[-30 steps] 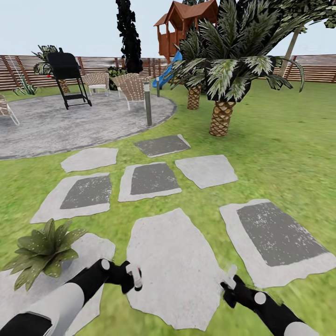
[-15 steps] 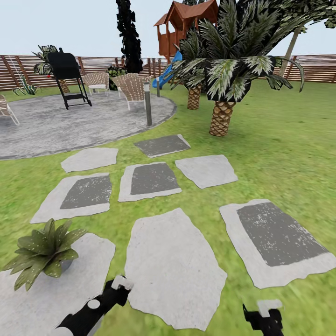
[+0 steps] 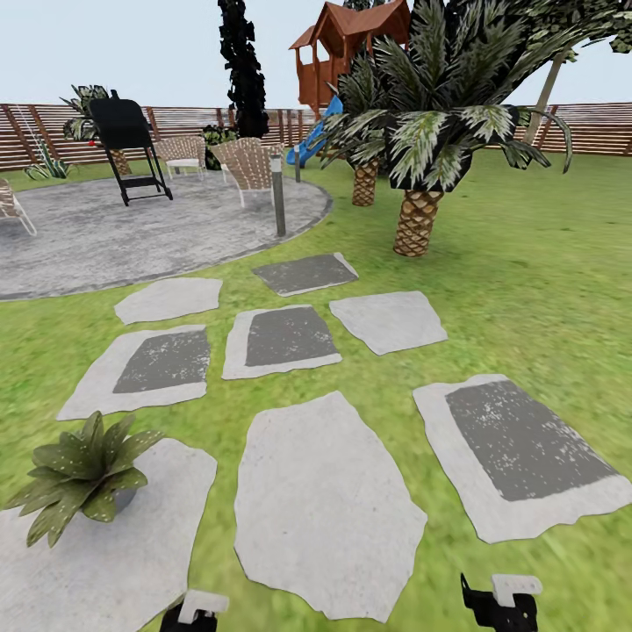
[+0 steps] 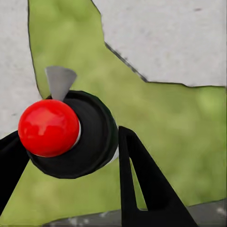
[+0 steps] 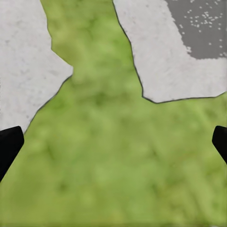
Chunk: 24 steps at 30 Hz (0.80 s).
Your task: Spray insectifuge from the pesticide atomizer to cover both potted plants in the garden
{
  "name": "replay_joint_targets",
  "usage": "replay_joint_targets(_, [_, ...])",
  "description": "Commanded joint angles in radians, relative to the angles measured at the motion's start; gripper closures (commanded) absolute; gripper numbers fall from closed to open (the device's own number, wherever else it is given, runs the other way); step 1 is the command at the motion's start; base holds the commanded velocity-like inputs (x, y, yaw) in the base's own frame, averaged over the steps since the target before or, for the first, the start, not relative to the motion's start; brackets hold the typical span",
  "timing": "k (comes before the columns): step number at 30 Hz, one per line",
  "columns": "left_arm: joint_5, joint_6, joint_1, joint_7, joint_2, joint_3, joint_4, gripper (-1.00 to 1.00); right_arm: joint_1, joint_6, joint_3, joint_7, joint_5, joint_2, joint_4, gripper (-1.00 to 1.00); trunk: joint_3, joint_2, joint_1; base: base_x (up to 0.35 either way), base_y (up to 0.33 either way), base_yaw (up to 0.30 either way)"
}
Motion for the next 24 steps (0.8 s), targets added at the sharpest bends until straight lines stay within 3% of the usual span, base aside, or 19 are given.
replay_joint_targets(1, [0.004,-0.004,0.003,0.002,0.000,-0.007,0.002,1.00,0.000,-0.002,0.009,-0.004,-0.006,0.001,0.000,-1.00,-0.001,0.000,0.000,0.000,0.000,0.000])
replay_joint_targets(9, [0.008,-0.006,0.025,0.002,0.008,-0.006,0.002,1.00,0.000,0.001,0.009,-0.003,-0.005,0.007,0.002,-1.00,-0.001,0.000,0.000,0.073,-0.038,0.000])
replay_joint_targets(12, [0.009,-0.006,0.026,0.002,0.009,-0.006,0.003,1.00,0.000,0.001,0.009,-0.002,-0.005,0.022,0.002,-1.00,-0.001,0.000,0.000,0.200,-0.191,-0.026])
replay_joint_targets(20, [0.008,-0.073,0.027,0.004,0.007,-0.006,0.005,1.00,0.001,0.001,0.009,-0.003,-0.005,0.036,0.002,-1.00,0.002,0.000,0.000,0.138,-0.253,-0.239])
replay_joint_targets(24, [0.008,-0.076,0.031,0.004,0.008,-0.006,0.006,1.00,0.001,0.000,0.008,-0.004,-0.005,0.049,0.002,-1.00,0.002,0.000,0.000,0.123,-0.266,-0.061])
